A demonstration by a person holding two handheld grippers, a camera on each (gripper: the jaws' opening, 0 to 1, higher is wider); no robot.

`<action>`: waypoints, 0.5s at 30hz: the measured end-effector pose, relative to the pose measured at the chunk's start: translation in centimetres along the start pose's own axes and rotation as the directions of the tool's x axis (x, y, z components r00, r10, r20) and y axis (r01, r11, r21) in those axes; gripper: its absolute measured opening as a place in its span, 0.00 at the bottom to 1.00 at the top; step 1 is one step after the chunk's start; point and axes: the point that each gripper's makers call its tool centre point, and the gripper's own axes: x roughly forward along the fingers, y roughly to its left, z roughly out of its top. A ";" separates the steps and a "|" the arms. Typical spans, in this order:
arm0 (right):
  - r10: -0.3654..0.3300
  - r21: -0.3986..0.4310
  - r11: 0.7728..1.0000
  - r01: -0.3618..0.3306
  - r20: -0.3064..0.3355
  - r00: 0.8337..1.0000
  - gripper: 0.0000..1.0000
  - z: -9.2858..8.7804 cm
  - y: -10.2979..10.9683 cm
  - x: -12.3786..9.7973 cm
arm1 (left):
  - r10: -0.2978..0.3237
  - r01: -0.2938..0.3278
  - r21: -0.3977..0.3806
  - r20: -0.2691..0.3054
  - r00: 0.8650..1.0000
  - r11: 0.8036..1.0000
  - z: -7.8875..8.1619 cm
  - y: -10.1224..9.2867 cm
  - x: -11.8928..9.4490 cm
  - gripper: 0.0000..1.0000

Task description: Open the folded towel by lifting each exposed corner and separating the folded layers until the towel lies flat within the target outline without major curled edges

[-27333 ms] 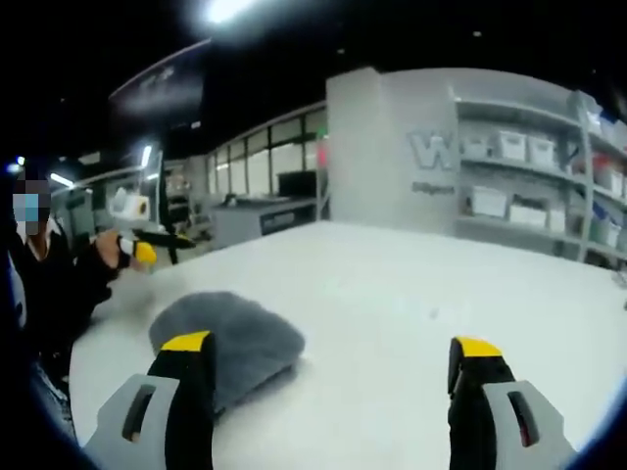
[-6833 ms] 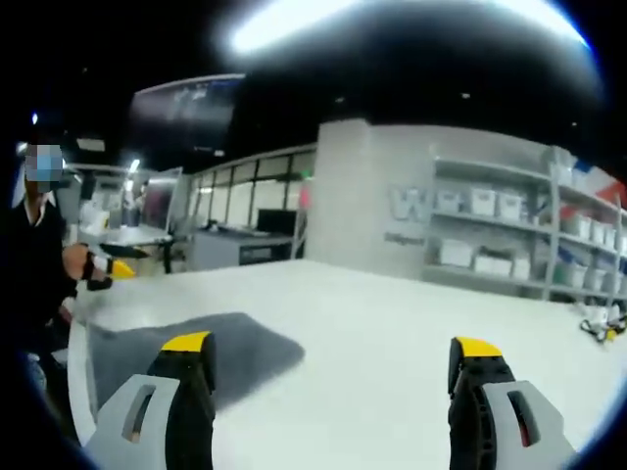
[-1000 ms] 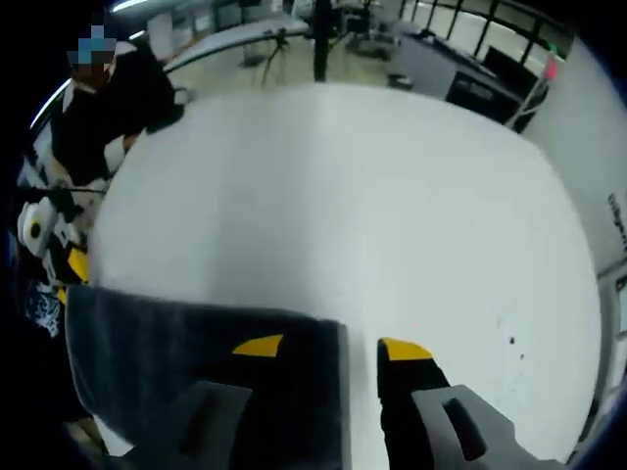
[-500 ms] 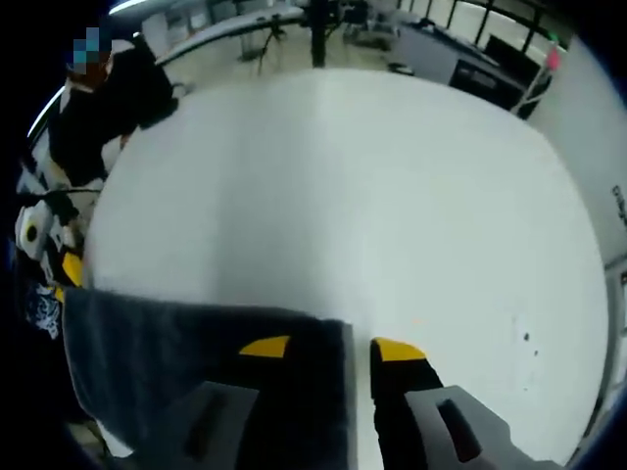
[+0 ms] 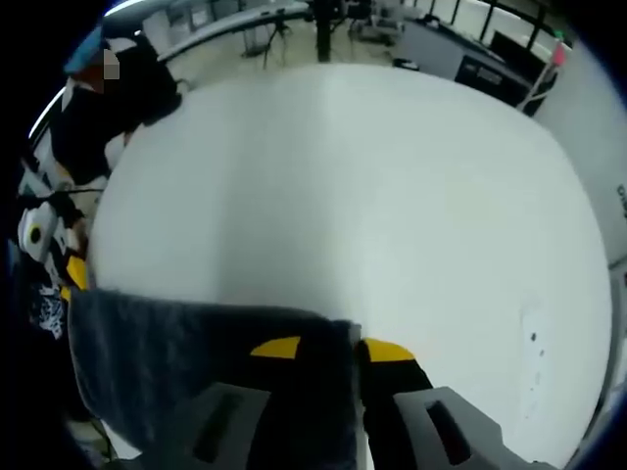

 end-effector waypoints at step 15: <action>0.024 -0.018 1.000 -0.023 0.029 0.999 0.04 0.5 0.5 -1.4 | -0.031 0.031 0.005 0.047 0.998 1.000 0.9 -0.8 -0.2 0.01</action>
